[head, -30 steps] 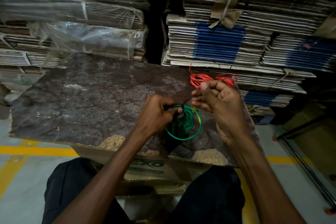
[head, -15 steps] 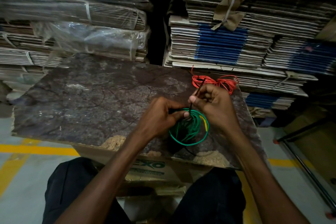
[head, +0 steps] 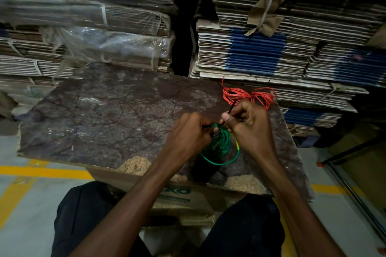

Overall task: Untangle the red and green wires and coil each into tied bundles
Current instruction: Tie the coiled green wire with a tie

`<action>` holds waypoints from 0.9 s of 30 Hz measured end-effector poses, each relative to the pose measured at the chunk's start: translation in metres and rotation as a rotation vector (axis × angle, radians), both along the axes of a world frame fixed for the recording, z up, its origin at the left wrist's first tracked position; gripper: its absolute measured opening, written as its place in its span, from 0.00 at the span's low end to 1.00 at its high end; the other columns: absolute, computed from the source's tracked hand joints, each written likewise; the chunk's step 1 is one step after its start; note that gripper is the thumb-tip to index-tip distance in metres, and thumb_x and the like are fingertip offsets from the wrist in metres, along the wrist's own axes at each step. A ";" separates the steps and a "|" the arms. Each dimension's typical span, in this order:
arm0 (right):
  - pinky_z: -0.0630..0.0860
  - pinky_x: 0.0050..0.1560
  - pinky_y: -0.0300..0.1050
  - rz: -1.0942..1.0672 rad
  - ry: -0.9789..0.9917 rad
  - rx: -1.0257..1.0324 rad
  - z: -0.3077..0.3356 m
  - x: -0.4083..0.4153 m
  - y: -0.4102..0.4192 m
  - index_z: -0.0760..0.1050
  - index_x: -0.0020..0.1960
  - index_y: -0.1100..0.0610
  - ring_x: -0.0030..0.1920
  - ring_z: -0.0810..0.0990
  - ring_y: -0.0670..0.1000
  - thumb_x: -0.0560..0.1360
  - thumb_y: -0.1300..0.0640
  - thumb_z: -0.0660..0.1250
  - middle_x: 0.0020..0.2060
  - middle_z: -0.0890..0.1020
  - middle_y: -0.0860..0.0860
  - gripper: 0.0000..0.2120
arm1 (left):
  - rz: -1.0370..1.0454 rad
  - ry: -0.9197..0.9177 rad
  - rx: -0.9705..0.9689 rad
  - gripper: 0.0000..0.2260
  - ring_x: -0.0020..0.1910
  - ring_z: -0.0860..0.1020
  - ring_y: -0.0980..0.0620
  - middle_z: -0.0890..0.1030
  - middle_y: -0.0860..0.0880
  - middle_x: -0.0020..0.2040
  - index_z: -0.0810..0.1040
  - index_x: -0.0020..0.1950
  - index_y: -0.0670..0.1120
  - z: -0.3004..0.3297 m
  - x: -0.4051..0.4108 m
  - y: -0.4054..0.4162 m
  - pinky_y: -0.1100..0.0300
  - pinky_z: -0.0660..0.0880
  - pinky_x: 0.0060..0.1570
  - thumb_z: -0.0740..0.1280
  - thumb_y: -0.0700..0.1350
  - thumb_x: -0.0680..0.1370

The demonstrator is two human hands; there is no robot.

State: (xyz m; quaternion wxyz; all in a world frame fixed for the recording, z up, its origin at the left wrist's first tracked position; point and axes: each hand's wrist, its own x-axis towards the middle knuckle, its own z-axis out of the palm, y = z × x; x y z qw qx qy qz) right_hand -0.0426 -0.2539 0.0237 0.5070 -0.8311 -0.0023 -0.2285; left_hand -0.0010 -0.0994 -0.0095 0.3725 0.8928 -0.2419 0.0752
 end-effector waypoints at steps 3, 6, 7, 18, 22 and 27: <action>0.76 0.33 0.41 0.001 -0.024 0.070 0.008 0.006 -0.004 0.71 0.34 0.52 0.30 0.80 0.43 0.72 0.69 0.70 0.27 0.80 0.45 0.16 | -0.107 -0.032 -0.054 0.13 0.28 0.74 0.50 0.75 0.44 0.28 0.73 0.31 0.48 0.005 -0.004 -0.001 0.49 0.70 0.29 0.66 0.53 0.73; 0.75 0.31 0.38 -0.003 -0.001 0.113 0.008 0.010 -0.008 0.70 0.35 0.54 0.30 0.81 0.44 0.73 0.70 0.69 0.25 0.79 0.46 0.15 | -0.156 -0.020 -0.109 0.16 0.25 0.65 0.55 0.70 0.44 0.26 0.70 0.30 0.44 0.006 -0.008 -0.001 0.50 0.65 0.27 0.66 0.50 0.74; 0.77 0.32 0.44 -0.013 0.002 0.084 0.005 0.010 -0.008 0.71 0.35 0.51 0.31 0.82 0.47 0.72 0.67 0.70 0.26 0.80 0.46 0.15 | -0.147 -0.011 -0.112 0.16 0.25 0.63 0.55 0.69 0.43 0.26 0.70 0.29 0.44 0.005 -0.008 -0.001 0.50 0.65 0.27 0.66 0.50 0.74; 0.78 0.37 0.57 -0.095 -0.034 -0.088 -0.012 0.003 -0.005 0.73 0.36 0.49 0.34 0.80 0.48 0.67 0.52 0.71 0.30 0.80 0.45 0.06 | 0.058 0.095 -0.047 0.15 0.30 0.75 0.45 0.72 0.42 0.27 0.75 0.29 0.45 -0.001 0.000 -0.013 0.56 0.62 0.27 0.69 0.53 0.72; 0.80 0.44 0.55 -0.010 -0.037 -0.085 -0.013 -0.003 -0.010 0.78 0.42 0.51 0.40 0.82 0.43 0.71 0.56 0.72 0.37 0.83 0.44 0.04 | 0.068 0.223 -0.205 0.16 0.27 0.74 0.51 0.80 0.43 0.30 0.82 0.36 0.44 -0.011 0.011 -0.018 0.48 0.73 0.28 0.66 0.56 0.69; 0.80 0.52 0.48 -0.051 -0.030 -0.242 -0.024 -0.017 -0.010 0.78 0.60 0.51 0.50 0.83 0.43 0.72 0.39 0.67 0.51 0.85 0.46 0.22 | 0.125 0.427 -0.526 0.12 0.33 0.73 0.53 0.82 0.37 0.34 0.84 0.37 0.41 -0.007 0.015 -0.022 0.54 0.69 0.33 0.72 0.50 0.70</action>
